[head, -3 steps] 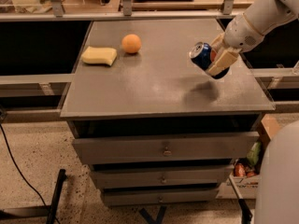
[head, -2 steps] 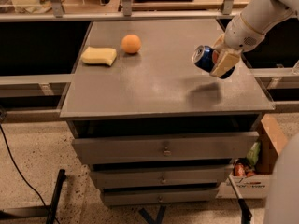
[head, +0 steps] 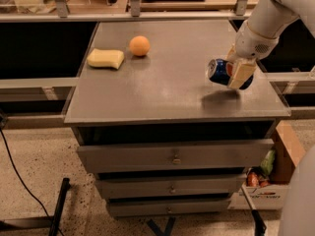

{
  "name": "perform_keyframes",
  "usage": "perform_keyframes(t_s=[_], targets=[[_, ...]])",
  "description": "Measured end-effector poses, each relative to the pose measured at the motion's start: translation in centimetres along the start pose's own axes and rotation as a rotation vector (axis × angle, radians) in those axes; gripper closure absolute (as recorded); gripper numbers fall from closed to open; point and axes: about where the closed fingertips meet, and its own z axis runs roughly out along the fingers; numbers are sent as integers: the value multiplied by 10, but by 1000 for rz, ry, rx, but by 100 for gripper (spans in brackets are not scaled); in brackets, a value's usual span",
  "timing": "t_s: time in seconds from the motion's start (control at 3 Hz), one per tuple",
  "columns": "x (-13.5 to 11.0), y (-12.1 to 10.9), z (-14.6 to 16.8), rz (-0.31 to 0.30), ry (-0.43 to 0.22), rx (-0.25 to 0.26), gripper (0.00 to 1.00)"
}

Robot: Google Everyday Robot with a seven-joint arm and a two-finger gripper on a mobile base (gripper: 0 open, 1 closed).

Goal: Knock pepsi can over

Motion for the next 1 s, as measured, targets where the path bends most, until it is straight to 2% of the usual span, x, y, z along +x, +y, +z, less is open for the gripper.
perform_keyframes(t_s=[0.33,0.67,1.0], targets=[[3,9,12,-16,48,-86,41],[4,12,20,-17,77,-135,19],[1,-1,28,-20,69,-95,0]])
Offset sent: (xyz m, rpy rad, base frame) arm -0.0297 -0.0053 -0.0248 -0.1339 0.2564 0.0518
